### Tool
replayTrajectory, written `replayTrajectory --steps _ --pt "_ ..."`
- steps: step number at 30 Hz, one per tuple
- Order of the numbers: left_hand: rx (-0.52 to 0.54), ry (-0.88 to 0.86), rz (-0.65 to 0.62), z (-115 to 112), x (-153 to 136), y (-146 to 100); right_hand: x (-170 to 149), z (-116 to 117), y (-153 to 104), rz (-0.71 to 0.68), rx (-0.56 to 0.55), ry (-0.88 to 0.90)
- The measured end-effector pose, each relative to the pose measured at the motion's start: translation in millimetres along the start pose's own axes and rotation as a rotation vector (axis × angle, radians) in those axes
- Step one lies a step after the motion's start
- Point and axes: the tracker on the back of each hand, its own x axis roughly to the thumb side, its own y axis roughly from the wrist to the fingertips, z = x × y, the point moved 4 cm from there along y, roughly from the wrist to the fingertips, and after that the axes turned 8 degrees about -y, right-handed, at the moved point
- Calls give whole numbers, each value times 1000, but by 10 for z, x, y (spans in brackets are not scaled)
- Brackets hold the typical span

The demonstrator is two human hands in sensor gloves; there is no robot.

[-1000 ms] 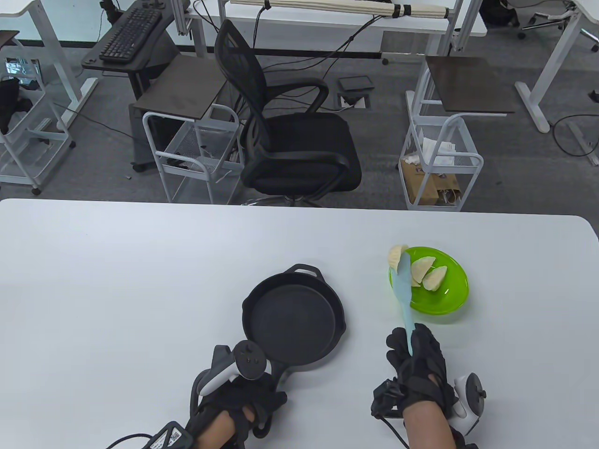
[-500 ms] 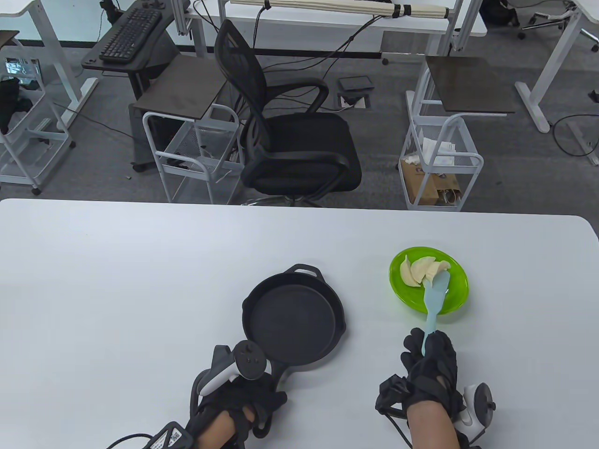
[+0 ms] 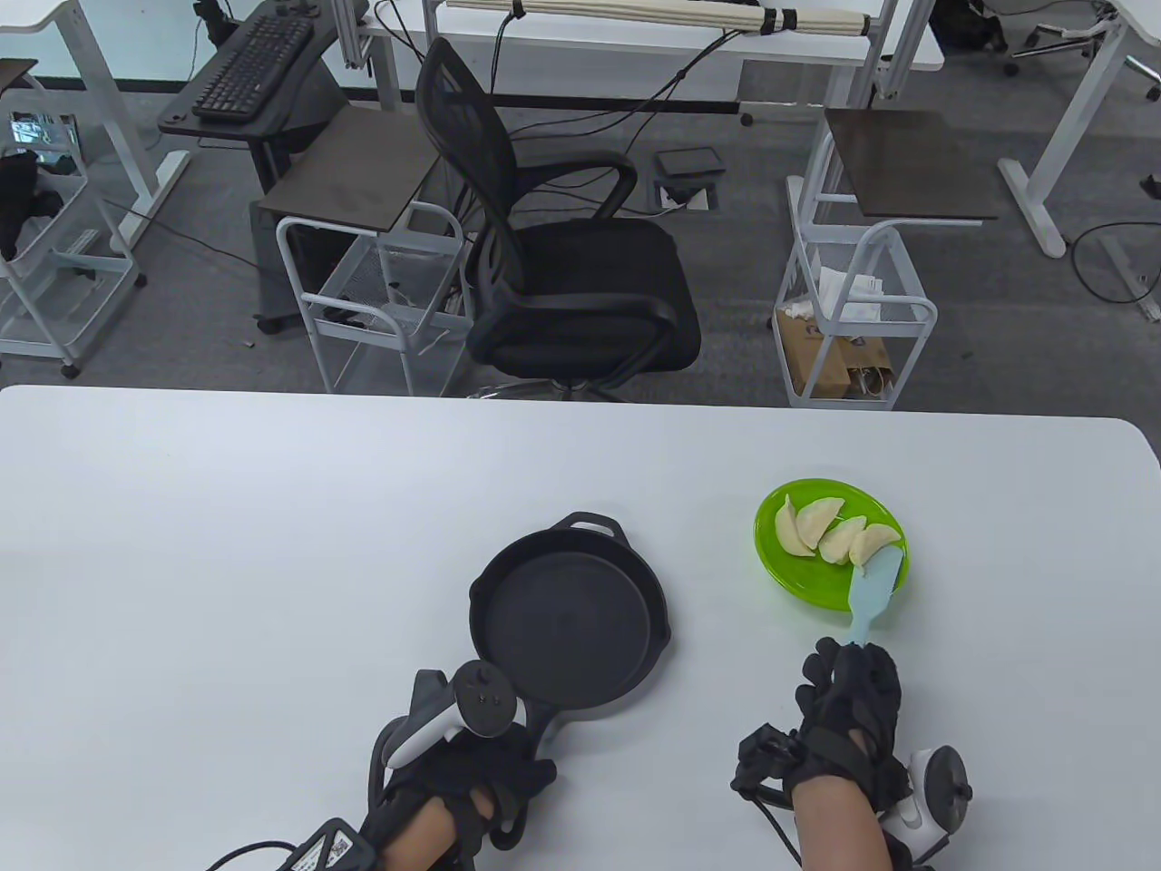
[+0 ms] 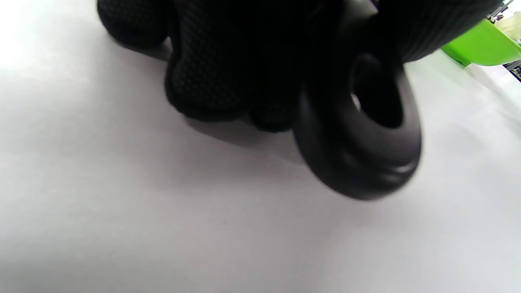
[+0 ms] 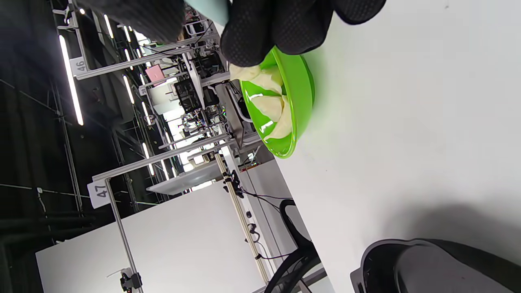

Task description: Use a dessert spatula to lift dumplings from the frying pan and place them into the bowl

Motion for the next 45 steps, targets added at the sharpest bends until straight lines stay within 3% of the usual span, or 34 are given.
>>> replayTrajectory --steps 10,18,23,27,32,39,45 --pt "0 0 0 0 0 0 167 -22 28 -159 -50 -194" --pt "0 0 0 0 0 0 302 22 -24 -281 -45 -249" --pt "0 0 0 0 0 0 371 209 -41 -366 94 -326" --pt "0 0 0 0 0 0 305 440 -69 -355 260 -374" --pt "1 0 0 0 0 1 157 645 -113 -320 387 -432" --pt "2 1 0 0 0 2 -61 839 -91 -250 519 -531" --pt "4 1 1 3 -2 0 -253 889 -32 -158 563 -570"
